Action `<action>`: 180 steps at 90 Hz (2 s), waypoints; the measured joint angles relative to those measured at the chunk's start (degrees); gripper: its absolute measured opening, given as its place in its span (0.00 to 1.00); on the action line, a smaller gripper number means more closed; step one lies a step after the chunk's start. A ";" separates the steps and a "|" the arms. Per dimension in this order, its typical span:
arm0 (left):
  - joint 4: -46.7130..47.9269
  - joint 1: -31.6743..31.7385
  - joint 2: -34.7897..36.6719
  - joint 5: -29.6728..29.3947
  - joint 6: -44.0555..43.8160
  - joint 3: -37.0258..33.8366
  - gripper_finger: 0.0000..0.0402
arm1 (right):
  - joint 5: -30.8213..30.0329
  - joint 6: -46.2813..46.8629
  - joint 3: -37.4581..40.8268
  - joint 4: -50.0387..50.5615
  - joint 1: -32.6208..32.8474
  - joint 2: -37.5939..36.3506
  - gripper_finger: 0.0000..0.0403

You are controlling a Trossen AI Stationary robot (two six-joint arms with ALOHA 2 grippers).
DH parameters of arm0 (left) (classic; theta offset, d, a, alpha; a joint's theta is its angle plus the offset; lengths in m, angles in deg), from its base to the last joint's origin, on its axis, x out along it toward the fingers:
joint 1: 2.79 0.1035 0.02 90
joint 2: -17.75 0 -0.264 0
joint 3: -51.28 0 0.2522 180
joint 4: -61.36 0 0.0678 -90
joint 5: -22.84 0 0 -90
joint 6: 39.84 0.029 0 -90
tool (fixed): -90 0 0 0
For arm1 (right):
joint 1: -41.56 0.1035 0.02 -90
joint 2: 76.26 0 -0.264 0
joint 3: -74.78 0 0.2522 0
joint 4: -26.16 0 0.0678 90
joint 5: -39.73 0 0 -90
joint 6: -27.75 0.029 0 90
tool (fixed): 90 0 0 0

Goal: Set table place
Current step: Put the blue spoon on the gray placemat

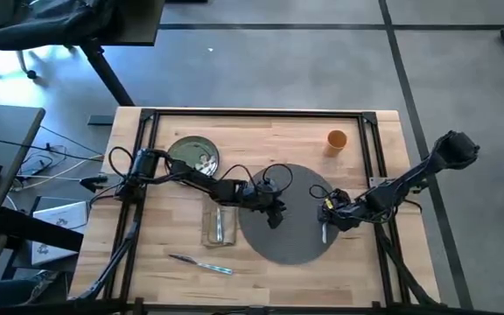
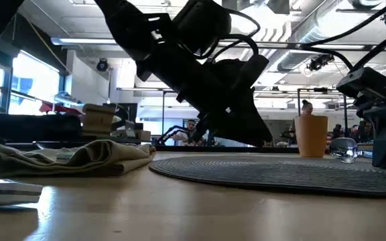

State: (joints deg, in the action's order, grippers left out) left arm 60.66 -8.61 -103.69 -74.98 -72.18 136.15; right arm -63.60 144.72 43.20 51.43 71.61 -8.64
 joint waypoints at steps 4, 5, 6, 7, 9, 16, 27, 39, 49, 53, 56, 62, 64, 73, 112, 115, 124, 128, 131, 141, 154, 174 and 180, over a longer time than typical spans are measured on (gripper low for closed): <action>0.00 0.00 0.00 -0.01 0.00 0.00 0.19 | 0.03 -0.33 -0.02 0.07 0.00 -0.01 0.14; 0.01 0.00 0.00 -0.02 0.00 0.00 0.19 | 0.03 -0.36 -0.02 0.10 0.00 -0.01 0.15; 0.02 0.00 0.00 -0.02 0.00 0.00 0.19 | 0.06 -0.38 -0.02 0.12 0.00 -0.01 0.15; 0.02 0.00 0.00 -0.02 0.00 0.00 0.19 | 0.11 -0.40 -0.02 0.13 0.00 -0.01 0.16; 0.00 0.00 0.00 -0.02 0.00 0.00 0.19 | 0.28 -0.42 -0.02 0.15 -0.01 -0.01 0.17; 0.01 0.00 0.00 -0.04 0.00 0.00 0.19 | 1.20 -1.00 -0.06 0.15 -0.01 -0.06 0.22; 0.01 0.00 0.00 -0.04 0.01 0.00 0.19 | 2.88 -1.81 -0.61 1.69 0.00 -0.47 0.25; 0.03 0.00 0.00 -0.04 0.02 0.00 0.19 | 3.10 -1.95 -1.87 6.73 0.00 -1.91 0.25; 0.04 0.00 0.00 -0.06 0.02 0.00 0.19 | 2.92 -3.03 -3.01 10.27 0.00 -2.81 0.25; 0.00 0.00 0.00 -0.07 0.14 0.00 0.19 | 2.91 -3.52 -3.06 10.47 0.00 -2.83 0.25; -0.05 0.00 0.00 -0.06 0.43 0.00 0.19 | 2.91 -4.29 -3.07 10.54 0.00 -2.96 0.25; -0.35 -0.01 0.04 -0.03 0.68 0.00 0.19 | 2.38 -6.59 -4.17 11.71 -0.04 -3.70 0.25; -0.34 -0.06 0.20 0.06 0.68 0.00 0.19 | 1.88 -7.46 -4.83 12.25 -0.07 -4.05 0.26; -0.59 -0.19 0.44 0.07 0.78 0.05 0.19 | -0.01 -10.56 -8.70 18.78 -0.11 -5.23 0.26; -0.45 -0.20 0.43 1.70 1.05 0.06 0.19 | -10.41 -16.97 -11.37 23.87 -1.57 3.98 0.26; -0.40 -0.20 0.42 1.73 1.04 0.05 0.19 | -10.70 -17.00 -11.37 23.23 -1.57 5.03 0.26; -0.46 -0.20 0.43 1.73 0.46 0.06 0.19 | -11.56 -17.90 -11.37 22.90 -1.55 7.38 0.26; -0.46 -0.20 0.44 1.73 -0.08 0.04 0.19 | -12.45 -18.00 -11.37 22.88 -1.55 8.20 0.26; -0.42 -0.20 0.44 1.73 -0.22 0.05 0.19 | -13.06 -17.96 -11.37 22.74 -1.56 8.79 0.26; -0.44 -0.20 0.42 1.73 -0.42 0.04 0.19 | -14.28 -18.03 -11.37 21.52 -1.57 10.58 0.26; -0.46 -0.20 0.42 1.73 -0.44 0.04 0.19 | -15.51 -18.27 -11.40 20.09 -1.55 13.37 0.25; -0.44 -0.20 0.42 1.73 -0.44 0.04 0.19 | -14.55 -19.92 -11.46 20.24 -1.55 13.49 0.07; -0.42 -0.20 0.42 1.73 -0.46 0.04 0.19 | -12.46 -21.16 -11.39 20.36 -1.52 11.18 0.02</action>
State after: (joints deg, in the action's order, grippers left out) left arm 60.25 -8.81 -103.28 -73.25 -72.64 136.20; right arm -76.06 123.56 31.81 71.79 70.09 2.54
